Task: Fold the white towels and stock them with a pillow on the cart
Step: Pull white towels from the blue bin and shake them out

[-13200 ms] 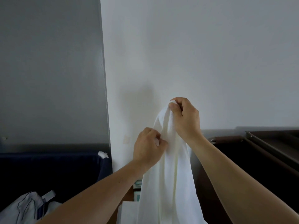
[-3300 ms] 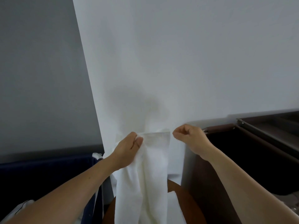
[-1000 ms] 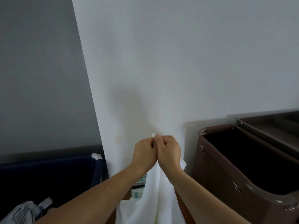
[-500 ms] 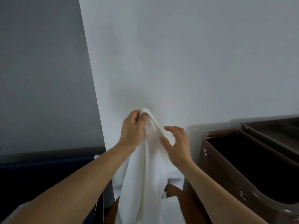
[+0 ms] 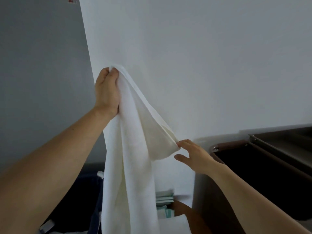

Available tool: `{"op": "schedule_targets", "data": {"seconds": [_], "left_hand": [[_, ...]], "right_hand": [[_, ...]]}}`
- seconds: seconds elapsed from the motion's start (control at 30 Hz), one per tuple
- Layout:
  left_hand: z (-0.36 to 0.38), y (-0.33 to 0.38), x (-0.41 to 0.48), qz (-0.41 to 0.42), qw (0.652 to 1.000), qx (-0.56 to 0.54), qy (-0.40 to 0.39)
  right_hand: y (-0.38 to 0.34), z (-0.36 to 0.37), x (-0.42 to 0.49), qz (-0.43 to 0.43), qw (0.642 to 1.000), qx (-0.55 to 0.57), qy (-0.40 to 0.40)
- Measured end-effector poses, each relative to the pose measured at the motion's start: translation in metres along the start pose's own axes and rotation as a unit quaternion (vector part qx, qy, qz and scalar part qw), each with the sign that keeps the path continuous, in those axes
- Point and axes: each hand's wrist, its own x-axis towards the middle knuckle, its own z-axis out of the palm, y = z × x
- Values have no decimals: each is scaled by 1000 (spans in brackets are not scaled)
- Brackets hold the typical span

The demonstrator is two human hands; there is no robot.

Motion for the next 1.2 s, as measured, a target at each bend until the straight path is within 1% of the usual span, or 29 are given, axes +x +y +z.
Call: {"op": "schedule_targets", "data": {"seconds": [0.1, 0.2, 0.3, 0.37, 0.43, 0.5, 0.53, 0.57, 0.6, 0.67, 0.7, 0.73, 0.77, 0.8, 0.83, 0.87, 0.9, 0.93, 0.97, 1.0, 1.07, 1.1, 1.13, 1.2], "left_hand": [[-9, -10, -2, -14, 1000, -15, 14], [-28, -27, 2, -49, 998, 22, 31], [-54, -49, 10, -79, 992, 93, 33], [-72, -63, 17, -89, 985, 148, 21], [-82, -69, 25, -92, 979, 181, 10], [-84, -69, 30, -98, 974, 205, 14], [-84, -69, 31, -107, 970, 218, 18], [-87, -71, 30, -118, 964, 237, 22], [-90, -75, 29, -132, 956, 260, 24], [-98, -79, 26, -153, 949, 277, 10], [-99, -76, 27, -151, 953, 262, -1], [-97, -68, 29, -140, 961, 240, 0], [-93, -58, 33, -122, 969, 215, 10], [-88, -48, 37, -107, 974, 197, 28], [-83, -40, 38, -96, 975, 195, 46], [-80, -38, 37, -93, 969, 220, 65], [-79, -41, 32, -97, 957, 263, 78], [-78, -47, 24, -114, 942, 304, 80], [-78, -54, 16, -128, 930, 336, 78], [-77, -58, 9, -129, 925, 346, 89], [-70, -55, 6, -104, 930, 322, 143], [-67, -51, 8, -80, 932, 312, 165], [-66, -48, 9, -58, 934, 310, 169], [-68, -48, 9, -19, 939, 309, 148]], "right_hand": [[-3, -4, -3, 1, 999, 34, -13], [-1, -15, -9, 11, 999, 48, 2], [0, -42, -12, 29, 997, 62, 47], [-6, -67, -10, 35, 990, 104, 91], [-19, -95, -2, 15, 974, 148, 170], [-36, -112, 8, -11, 946, 210, 246], [-44, -115, 14, -20, 935, 231, 268], [-51, -114, 19, -22, 931, 242, 273], [-55, -111, 23, -14, 934, 242, 262], [-56, -113, 29, -1, 935, 244, 256], [-57, -119, 32, -1, 923, 260, 282], [-59, -129, 34, -5, 901, 289, 324], [-63, -138, 37, -10, 874, 321, 365], [-68, -146, 40, -15, 855, 341, 392], [-75, -151, 42, -17, 850, 342, 399], [-83, -152, 43, -17, 862, 328, 387], [-87, -151, 44, -16, 875, 313, 370], [-90, -149, 43, -17, 881, 308, 360], [-93, -148, 43, -18, 877, 313, 364], [-95, -147, 43, -20, 865, 323, 382], [-96, -147, 45, -18, 837, 341, 428], [-95, -147, 46, -14, 832, 339, 439], [-95, -147, 47, -8, 835, 329, 442], [-91, -145, 46, 1, 846, 302, 439]]}}
